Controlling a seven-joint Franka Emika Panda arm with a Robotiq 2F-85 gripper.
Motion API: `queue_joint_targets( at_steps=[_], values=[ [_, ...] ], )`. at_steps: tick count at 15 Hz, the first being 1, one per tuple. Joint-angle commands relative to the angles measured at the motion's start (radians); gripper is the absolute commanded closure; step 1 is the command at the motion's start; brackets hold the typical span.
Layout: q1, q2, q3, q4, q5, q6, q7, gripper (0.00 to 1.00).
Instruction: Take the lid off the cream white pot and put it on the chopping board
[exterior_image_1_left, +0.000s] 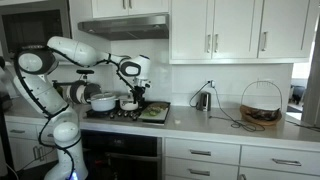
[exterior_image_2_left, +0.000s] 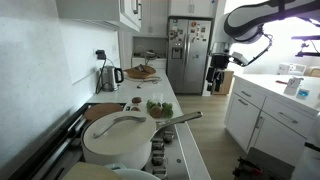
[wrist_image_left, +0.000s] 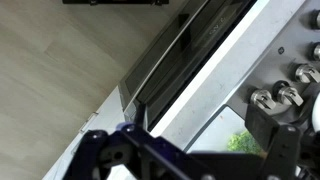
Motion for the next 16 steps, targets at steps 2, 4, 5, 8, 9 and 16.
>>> queue_joint_targets(
  at_steps=[2, 4, 5, 8, 9, 16],
  values=[
    [-0.024, 0.003, 0.02, 0.003, 0.008, -0.004, -0.008, 0.0],
    [-0.024, 0.003, 0.02, 0.003, 0.008, -0.004, -0.008, 0.0],
    [-0.024, 0.003, 0.02, 0.003, 0.008, -0.004, -0.008, 0.0],
    [-0.024, 0.003, 0.02, 0.003, 0.008, -0.004, -0.008, 0.0],
    [-0.019, 0.006, 0.026, 0.011, 0.007, -0.016, -0.015, 0.0],
    [0.038, 0.036, 0.152, 0.124, -0.052, -0.143, -0.002, 0.0]
  ],
)
